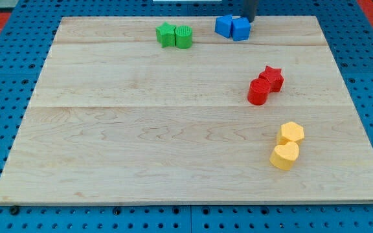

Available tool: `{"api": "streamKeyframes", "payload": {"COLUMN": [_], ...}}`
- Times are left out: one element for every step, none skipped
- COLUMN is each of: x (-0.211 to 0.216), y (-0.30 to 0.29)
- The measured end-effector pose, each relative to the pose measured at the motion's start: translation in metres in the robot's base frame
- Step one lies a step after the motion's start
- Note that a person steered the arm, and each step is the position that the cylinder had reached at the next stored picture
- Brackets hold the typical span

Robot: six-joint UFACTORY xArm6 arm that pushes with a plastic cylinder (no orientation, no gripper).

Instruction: Place the blue blocks into the green blocks

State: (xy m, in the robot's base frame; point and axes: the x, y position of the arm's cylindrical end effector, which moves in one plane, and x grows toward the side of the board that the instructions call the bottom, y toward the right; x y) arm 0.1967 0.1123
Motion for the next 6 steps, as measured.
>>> {"api": "streamKeyframes", "payload": {"x": [-0.005,-0.004,0.020,0.038,0.038,0.038], "y": [0.013,0.011,-0.029,-0.071,-0.071,-0.084]}}
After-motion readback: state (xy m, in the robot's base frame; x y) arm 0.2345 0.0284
